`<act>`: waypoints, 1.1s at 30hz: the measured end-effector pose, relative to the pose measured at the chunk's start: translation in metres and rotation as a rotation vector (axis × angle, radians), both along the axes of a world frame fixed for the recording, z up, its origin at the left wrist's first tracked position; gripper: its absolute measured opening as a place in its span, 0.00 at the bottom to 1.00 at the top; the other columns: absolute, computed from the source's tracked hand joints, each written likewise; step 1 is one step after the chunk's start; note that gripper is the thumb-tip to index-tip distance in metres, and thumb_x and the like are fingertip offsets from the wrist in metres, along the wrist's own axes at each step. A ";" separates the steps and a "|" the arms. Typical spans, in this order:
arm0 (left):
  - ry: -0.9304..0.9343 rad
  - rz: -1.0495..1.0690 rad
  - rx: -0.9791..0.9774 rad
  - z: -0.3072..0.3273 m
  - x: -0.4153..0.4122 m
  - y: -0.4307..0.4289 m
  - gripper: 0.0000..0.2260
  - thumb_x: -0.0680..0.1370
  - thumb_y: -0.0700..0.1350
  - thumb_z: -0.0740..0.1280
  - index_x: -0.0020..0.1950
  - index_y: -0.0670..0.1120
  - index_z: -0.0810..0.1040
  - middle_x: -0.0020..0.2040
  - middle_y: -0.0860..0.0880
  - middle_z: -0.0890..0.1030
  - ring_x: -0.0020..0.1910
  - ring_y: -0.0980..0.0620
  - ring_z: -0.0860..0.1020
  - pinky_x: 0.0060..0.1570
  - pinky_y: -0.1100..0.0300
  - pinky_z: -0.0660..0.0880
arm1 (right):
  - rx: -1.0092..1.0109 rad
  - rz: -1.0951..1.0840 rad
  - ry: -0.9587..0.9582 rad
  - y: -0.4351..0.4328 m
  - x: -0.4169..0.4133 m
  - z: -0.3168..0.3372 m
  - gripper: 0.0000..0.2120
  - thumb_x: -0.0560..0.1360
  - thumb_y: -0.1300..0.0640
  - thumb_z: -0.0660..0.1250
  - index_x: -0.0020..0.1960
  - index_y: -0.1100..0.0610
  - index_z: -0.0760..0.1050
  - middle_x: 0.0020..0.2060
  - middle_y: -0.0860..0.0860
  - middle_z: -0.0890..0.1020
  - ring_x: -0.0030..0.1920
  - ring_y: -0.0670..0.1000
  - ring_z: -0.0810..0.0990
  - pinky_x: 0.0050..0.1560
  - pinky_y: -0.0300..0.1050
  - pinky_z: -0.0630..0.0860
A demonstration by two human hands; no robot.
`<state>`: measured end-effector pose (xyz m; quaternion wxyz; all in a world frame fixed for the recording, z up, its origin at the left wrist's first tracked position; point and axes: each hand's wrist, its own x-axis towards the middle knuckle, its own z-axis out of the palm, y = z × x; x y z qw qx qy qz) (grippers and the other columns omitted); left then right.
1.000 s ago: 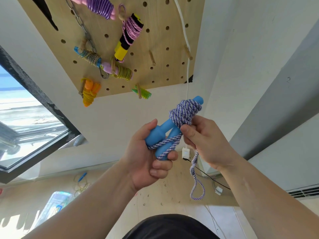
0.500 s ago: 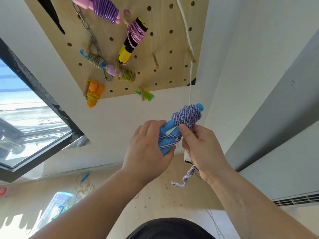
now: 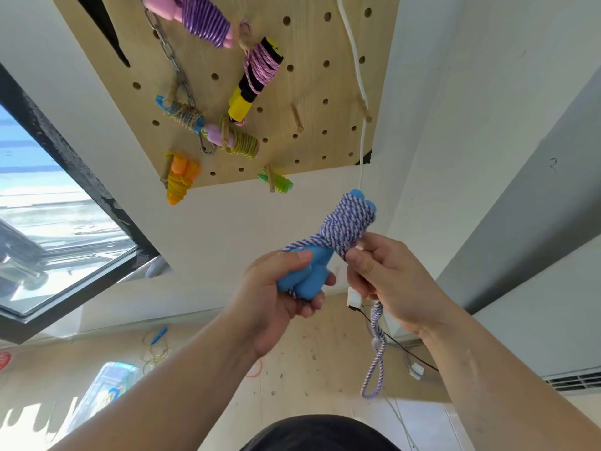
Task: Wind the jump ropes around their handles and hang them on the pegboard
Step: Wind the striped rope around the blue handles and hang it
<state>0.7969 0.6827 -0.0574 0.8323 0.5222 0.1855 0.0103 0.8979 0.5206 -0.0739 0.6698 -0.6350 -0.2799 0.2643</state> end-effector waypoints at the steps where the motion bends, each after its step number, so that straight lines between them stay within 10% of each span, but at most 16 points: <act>1: 0.008 -0.025 -0.076 0.001 -0.001 -0.002 0.20 0.68 0.50 0.70 0.55 0.39 0.78 0.42 0.35 0.80 0.31 0.44 0.74 0.28 0.58 0.67 | 0.024 0.019 0.018 0.001 0.000 -0.001 0.05 0.75 0.42 0.68 0.45 0.42 0.80 0.26 0.51 0.72 0.26 0.47 0.65 0.29 0.38 0.61; 7: -0.012 -0.333 -0.538 -0.006 -0.001 0.005 0.30 0.67 0.53 0.77 0.61 0.38 0.75 0.45 0.35 0.78 0.31 0.43 0.76 0.25 0.60 0.69 | 0.078 -0.039 -0.073 0.006 0.005 -0.001 0.27 0.71 0.37 0.74 0.47 0.61 0.76 0.26 0.45 0.70 0.27 0.45 0.68 0.30 0.35 0.66; 10: 0.033 -0.347 -0.436 -0.007 0.000 0.009 0.22 0.71 0.53 0.73 0.58 0.38 0.81 0.48 0.30 0.80 0.33 0.39 0.81 0.26 0.57 0.76 | 0.025 -0.076 -0.106 0.004 0.000 -0.007 0.16 0.77 0.47 0.69 0.43 0.60 0.73 0.27 0.48 0.68 0.27 0.46 0.66 0.29 0.36 0.64; 17: -0.013 0.160 1.021 -0.017 0.001 -0.006 0.31 0.63 0.62 0.79 0.61 0.60 0.69 0.59 0.62 0.75 0.54 0.62 0.77 0.47 0.67 0.76 | -0.109 -0.363 -0.080 0.013 -0.013 -0.009 0.15 0.81 0.49 0.68 0.36 0.51 0.73 0.25 0.45 0.69 0.27 0.48 0.65 0.32 0.45 0.63; 20: -0.100 0.154 1.273 -0.027 0.006 -0.012 0.34 0.64 0.59 0.80 0.63 0.57 0.66 0.57 0.61 0.69 0.54 0.61 0.72 0.53 0.65 0.73 | -0.091 -0.434 -0.025 0.024 -0.022 -0.003 0.16 0.80 0.48 0.68 0.35 0.52 0.73 0.25 0.46 0.70 0.28 0.47 0.67 0.33 0.46 0.65; 28: -0.106 0.120 1.031 -0.019 0.005 0.002 0.24 0.68 0.53 0.80 0.56 0.51 0.71 0.46 0.55 0.78 0.40 0.56 0.78 0.37 0.63 0.78 | -0.005 -0.192 -0.008 0.016 -0.024 0.015 0.13 0.83 0.57 0.63 0.40 0.55 0.76 0.26 0.52 0.72 0.25 0.43 0.67 0.29 0.30 0.67; 33: -0.029 -0.043 0.618 -0.012 0.003 0.012 0.27 0.63 0.61 0.74 0.53 0.45 0.76 0.41 0.46 0.78 0.31 0.53 0.72 0.30 0.61 0.71 | -0.061 -0.050 -0.007 0.007 -0.014 0.010 0.10 0.78 0.48 0.66 0.40 0.47 0.79 0.26 0.51 0.71 0.27 0.46 0.65 0.30 0.38 0.63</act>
